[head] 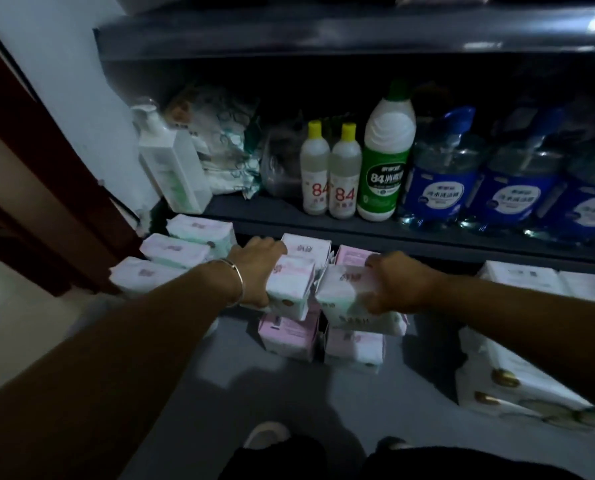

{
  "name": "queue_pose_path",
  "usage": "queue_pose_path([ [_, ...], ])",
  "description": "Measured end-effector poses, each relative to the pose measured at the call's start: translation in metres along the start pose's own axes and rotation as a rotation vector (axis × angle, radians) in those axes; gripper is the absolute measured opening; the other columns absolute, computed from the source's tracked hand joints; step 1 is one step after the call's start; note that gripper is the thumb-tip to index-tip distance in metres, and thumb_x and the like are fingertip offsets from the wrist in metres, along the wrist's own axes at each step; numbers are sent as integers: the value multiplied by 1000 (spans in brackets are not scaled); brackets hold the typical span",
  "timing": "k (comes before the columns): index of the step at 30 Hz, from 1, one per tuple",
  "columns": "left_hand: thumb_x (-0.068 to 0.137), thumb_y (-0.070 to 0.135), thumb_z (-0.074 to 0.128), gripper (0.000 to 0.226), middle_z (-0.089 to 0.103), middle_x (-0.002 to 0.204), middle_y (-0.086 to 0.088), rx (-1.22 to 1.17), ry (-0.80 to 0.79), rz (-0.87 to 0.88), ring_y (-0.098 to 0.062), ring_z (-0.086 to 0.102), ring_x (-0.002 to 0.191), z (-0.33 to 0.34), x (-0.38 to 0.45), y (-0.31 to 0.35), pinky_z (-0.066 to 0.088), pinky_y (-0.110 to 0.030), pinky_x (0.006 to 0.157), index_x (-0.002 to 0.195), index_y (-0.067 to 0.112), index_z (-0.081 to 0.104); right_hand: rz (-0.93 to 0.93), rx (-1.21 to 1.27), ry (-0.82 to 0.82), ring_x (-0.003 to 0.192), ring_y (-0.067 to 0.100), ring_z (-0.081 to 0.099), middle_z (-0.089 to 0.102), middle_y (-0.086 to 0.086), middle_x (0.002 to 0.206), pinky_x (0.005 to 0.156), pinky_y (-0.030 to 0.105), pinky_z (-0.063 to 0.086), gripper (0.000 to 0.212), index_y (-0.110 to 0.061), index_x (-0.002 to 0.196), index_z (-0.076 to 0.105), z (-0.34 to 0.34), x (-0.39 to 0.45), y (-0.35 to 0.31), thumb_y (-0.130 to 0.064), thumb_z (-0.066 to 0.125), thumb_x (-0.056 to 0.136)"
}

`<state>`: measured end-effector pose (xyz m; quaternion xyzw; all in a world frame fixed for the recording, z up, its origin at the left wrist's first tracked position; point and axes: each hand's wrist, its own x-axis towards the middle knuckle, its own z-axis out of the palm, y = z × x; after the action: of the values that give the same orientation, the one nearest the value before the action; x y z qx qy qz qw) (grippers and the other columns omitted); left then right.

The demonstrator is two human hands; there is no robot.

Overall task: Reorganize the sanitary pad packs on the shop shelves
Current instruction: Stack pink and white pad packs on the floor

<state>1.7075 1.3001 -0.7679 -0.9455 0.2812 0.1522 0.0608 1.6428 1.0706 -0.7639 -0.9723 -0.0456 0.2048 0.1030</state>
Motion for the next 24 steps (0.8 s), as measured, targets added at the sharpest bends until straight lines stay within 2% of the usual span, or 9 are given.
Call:
queue_pose_path([
  [3, 68, 29, 77, 81, 38, 129, -4, -29, -6, 6, -23, 35, 117, 34, 19, 0, 36, -35, 93, 135, 19, 32, -14, 17, 43, 104, 22, 51, 54, 9, 121, 88, 28, 45, 52, -11, 118, 51, 37, 16, 6, -38, 69, 77],
  [6, 71, 25, 76, 80, 34, 134, -4, -76, 17, -5, -23, 32, 122, 55, 39, 1, 34, -35, 98, 137, 19, 30, -36, 17, 128, 119, 23, 41, 46, 8, 131, 99, 30, 38, 60, -12, 131, 44, 61, 29, 13, -37, 64, 81],
  [9, 73, 23, 75, 84, 19, 148, -5, -105, 47, -40, -25, 20, 135, 72, 58, 1, 30, -42, 108, 142, 23, 26, -46, -34, 214, 127, 22, 30, 33, 3, 141, 103, 31, 33, 68, -19, 141, 34, 78, 35, 25, -39, 63, 82],
  [12, 76, 21, 75, 86, 4, 155, -3, -73, 51, -56, -25, 6, 143, 85, 71, 6, 24, -44, 113, 144, 28, 23, -54, -110, 258, 129, 21, 28, 27, -1, 146, 102, 30, 30, 68, -25, 141, 34, 87, 39, 32, -45, 60, 82],
  [21, 72, 33, 77, 97, 7, 155, -2, -28, -26, -38, -24, 7, 143, 65, 74, 7, 21, -43, 113, 147, 26, 16, -70, -191, 151, 130, 22, 29, 27, 0, 148, 106, 34, 26, 80, -22, 145, 25, 66, 40, 31, -57, 58, 81],
  [24, 76, 34, 73, 88, 15, 154, 0, -75, 11, 15, -22, 14, 141, 35, 63, 4, 19, -37, 112, 146, 27, 20, -87, -236, 173, 128, 22, 33, 34, 4, 144, 106, 35, 29, 72, -20, 142, 31, 36, 35, 24, -56, 54, 85],
])
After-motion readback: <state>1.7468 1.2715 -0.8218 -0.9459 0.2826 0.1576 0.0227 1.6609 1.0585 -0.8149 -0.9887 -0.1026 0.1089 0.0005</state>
